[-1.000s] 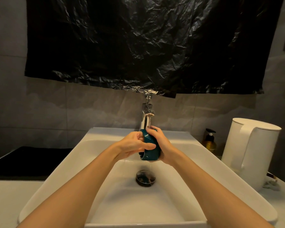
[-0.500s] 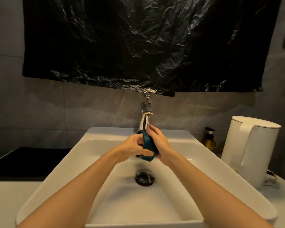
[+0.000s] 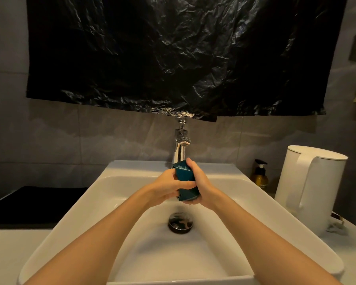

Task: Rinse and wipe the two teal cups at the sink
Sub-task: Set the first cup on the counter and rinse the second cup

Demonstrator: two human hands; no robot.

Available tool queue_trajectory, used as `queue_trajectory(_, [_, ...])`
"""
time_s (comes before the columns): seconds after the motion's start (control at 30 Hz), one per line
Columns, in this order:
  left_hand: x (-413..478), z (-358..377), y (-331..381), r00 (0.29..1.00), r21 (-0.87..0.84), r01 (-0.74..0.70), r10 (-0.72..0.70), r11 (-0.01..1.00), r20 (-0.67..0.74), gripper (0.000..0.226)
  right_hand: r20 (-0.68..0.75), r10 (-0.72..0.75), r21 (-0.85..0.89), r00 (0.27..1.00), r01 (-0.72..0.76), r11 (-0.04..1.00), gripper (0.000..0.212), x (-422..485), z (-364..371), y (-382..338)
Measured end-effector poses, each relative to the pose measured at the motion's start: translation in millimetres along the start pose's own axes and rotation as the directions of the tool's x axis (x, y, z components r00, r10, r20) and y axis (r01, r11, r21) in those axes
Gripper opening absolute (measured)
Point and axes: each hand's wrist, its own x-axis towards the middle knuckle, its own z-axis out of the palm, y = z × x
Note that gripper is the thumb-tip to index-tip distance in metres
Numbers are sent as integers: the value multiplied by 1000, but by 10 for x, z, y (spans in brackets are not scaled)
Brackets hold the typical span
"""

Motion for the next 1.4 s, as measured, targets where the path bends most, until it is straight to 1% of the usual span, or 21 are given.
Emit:
queue_trajectory(0.1, [14,-5,34,999,-247,36,-40,968,-12,24,-3,19,13,1000,-19,1000,57,-8,-8,7])
queue_trajectory(0.17, [50,-6,44,995,-337,43,-72,941,-74,23,-13,0,11,1000,0,1000,54,-17,6,12])
queue_trajectory(0.23, [95,28,32,984,-390,42,-105,920,-141,30,-26,-88,-39,996,87,995,43,-49,50,21])
queue_trajectory(0.3, [122,69,25,962,-453,47,-163,890,-220,31,-32,-199,-116,979,194,974,30,-66,91,39])
queue_trajectory(0.37, [131,83,40,943,-485,39,-193,873,-270,31,-28,-246,-134,969,240,961,24,-78,111,46])
queue_trajectory(0.4, [132,81,55,947,-481,39,-187,876,-263,31,-33,-225,-115,974,220,969,25,-91,114,37])
queue_trajectory(0.5, [134,68,80,976,-513,43,-147,857,-163,30,-59,-161,-68,985,157,985,29,-88,76,18])
queue_trajectory(0.6, [106,42,110,986,-580,44,-128,813,-105,22,-63,-195,-45,979,193,980,26,-66,10,16])
queue_trajectory(0.67, [105,7,126,984,-580,33,-128,814,-124,22,-37,-266,-57,963,264,963,28,-41,-28,13])
queue_trajectory(0.73, [107,-16,118,980,-564,38,-141,825,-140,26,-12,-290,-57,957,289,956,37,-36,-39,2])
queue_trajectory(0.8, [87,5,94,982,-499,53,-135,865,-129,25,19,-204,-19,979,204,979,45,-63,-26,-8])
queue_trajectory(0.87, [74,31,59,990,-398,67,-111,915,-89,27,68,-54,46,996,50,998,53,-95,-28,-8])
queue_trajectory(0.9, [72,28,47,992,-370,70,-105,926,-75,30,89,-6,75,996,-1,997,54,-100,-36,-8])
queue_trajectory(0.93, [63,22,48,993,-361,72,-101,930,-61,32,97,12,104,995,-22,994,53,-93,-41,-5])
queue_trajectory(1.0, [72,8,55,995,-354,61,-85,933,-51,34,65,-10,117,998,2,993,49,-70,-39,0])
queue_trajectory(1.07, [86,43,81,992,-317,38,-73,948,-99,34,22,-46,112,999,44,993,47,-34,-10,4])
queue_trajectory(1.13, [121,106,94,979,-274,18,-73,962,-192,31,-2,-69,102,998,69,992,43,-19,23,6])
queue_trajectory(1.2, [137,130,107,955,-278,17,-98,961,-279,37,-26,-95,47,995,96,994,40,-17,34,15])
queue_trajectory(1.23, [150,114,103,957,-277,17,-96,961,-274,39,-30,-89,51,996,90,995,42,-21,33,14])
queue_trajectory(1.33, [121,79,84,992,-238,10,-40,971,-121,30,-30,-5,176,1000,10,984,47,-26,-19,-13])
queue_trajectory(1.4, [99,66,83,996,-258,-4,-18,966,-83,27,-36,-16,184,999,22,983,46,-23,-42,-15])
